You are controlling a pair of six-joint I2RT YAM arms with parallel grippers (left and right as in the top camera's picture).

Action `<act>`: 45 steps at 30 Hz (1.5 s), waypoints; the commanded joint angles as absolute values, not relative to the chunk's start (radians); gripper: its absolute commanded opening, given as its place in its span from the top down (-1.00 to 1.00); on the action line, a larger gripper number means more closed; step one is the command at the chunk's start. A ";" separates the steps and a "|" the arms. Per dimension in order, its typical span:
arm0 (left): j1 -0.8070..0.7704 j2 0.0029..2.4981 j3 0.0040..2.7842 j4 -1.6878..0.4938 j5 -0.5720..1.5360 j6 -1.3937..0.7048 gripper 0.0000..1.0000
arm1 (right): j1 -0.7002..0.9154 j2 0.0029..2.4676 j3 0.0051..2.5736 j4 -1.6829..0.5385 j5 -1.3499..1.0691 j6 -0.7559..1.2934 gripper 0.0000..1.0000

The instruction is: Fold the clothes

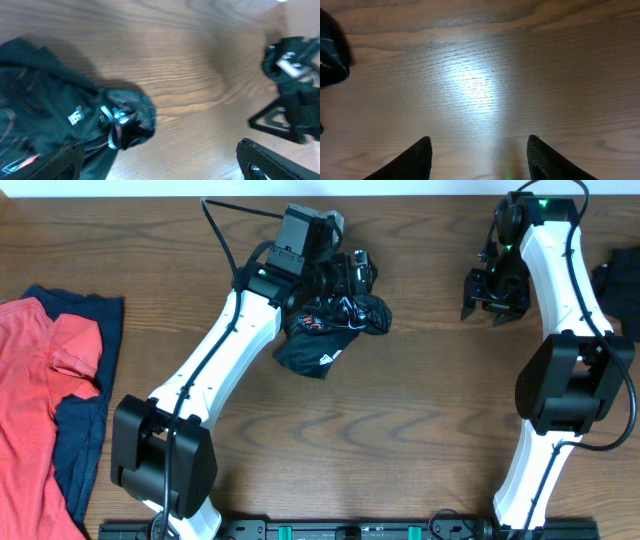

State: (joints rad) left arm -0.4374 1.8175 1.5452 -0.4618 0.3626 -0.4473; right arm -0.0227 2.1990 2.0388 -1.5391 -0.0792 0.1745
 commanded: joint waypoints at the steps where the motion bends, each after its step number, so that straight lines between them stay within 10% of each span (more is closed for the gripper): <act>1: -0.427 1.833 1.544 -0.506 0.282 -0.434 -0.96 | -0.025 2.179 2.039 -1.538 -0.087 0.162 -0.17; 45: -0.357 2.096 1.543 -0.319 0.419 -0.473 -0.96 | -0.025 2.179 2.039 -1.556 -0.088 0.164 -0.15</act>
